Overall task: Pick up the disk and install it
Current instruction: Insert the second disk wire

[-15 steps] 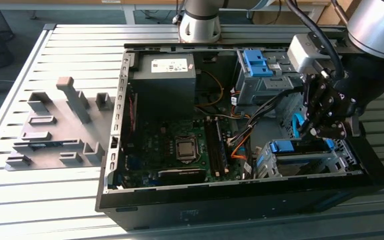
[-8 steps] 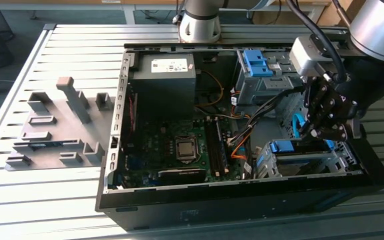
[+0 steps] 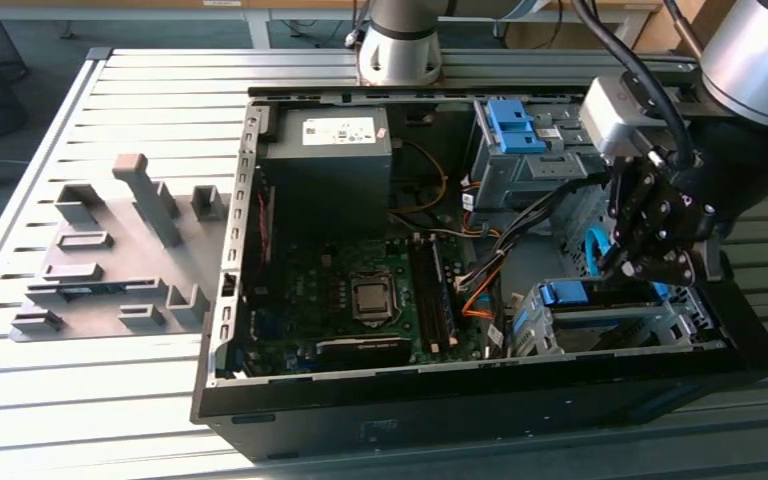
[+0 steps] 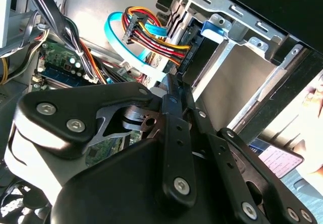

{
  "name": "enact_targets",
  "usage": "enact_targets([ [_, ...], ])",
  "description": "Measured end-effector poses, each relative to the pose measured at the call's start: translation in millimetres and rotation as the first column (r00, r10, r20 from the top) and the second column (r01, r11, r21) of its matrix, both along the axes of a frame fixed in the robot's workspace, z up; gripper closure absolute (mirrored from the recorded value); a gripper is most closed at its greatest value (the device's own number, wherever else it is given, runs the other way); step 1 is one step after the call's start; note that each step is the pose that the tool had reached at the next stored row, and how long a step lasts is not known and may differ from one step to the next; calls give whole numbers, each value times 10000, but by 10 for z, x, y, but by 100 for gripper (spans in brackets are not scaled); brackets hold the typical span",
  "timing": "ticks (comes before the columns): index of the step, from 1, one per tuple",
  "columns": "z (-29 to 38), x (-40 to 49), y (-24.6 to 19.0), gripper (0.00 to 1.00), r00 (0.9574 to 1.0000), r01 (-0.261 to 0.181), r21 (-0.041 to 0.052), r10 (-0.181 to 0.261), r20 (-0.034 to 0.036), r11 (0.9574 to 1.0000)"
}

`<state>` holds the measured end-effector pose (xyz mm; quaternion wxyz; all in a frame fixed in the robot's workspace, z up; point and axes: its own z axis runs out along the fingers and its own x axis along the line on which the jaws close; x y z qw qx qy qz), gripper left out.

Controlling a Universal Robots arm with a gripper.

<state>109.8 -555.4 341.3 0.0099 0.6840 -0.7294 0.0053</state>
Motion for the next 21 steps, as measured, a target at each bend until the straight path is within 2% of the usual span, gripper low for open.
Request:
enact_targets([
  [2, -10, 3, -6, 84, 10000, 0, 54, 0, 0, 10000],
  [4, -24, 3, -15, 84, 10000, 1, 154, -1, 0, 9999],
  [9, -42, 5, -30, 84, 10000, 0, 200, 0, 0, 9998],
  [12, -50, 5, -34, 84, 10000, 1, 278, -1, 0, 9996],
  [18, -54, 7, -36, 84, 10000, 0, 285, 0, 0, 9996],
  [21, -54, 8, -37, 84, 10000, -21, 285, 20, 32, 9996],
])
